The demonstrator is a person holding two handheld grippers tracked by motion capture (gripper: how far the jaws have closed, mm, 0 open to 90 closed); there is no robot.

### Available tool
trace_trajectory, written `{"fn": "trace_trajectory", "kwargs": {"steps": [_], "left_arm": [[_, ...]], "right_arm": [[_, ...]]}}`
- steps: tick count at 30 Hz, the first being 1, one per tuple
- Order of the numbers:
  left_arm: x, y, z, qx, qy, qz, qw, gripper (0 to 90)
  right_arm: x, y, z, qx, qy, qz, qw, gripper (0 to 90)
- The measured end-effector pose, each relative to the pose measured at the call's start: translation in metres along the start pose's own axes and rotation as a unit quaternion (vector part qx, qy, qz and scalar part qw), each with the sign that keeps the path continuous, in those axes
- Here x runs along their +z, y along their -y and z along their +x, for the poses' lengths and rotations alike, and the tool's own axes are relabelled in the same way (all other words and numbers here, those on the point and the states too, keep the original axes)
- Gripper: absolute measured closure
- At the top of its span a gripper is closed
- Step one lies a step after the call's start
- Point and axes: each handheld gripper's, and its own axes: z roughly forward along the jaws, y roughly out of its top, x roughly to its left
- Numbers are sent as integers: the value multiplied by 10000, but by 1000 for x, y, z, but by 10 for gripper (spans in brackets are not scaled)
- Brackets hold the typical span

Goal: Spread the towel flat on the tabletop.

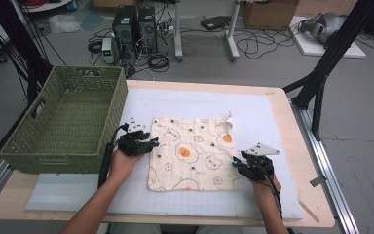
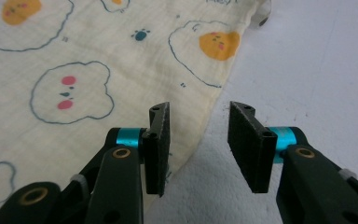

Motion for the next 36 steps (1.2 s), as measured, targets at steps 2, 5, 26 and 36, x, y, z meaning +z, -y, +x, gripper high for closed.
{"fn": "trace_trajectory", "kwargs": {"steps": [2,5,26,36], "left_arm": [[-6,6,-4,47,100,64,9999,567],[-10,12,-6,65,172,187,9997,566],[-29,41,-11,315,267,284,9987,865],[-34,38,-9,114,603,-128,9980,581]], "right_arm": [[-5,2,0,-38,-52,-36,10000,558],[-8,7,2,-93,-94,-37,9999,544],[-9,9,22,-264,-568,404,9972,857],[-23,12,16,-137,-422,223,9988,620]]}}
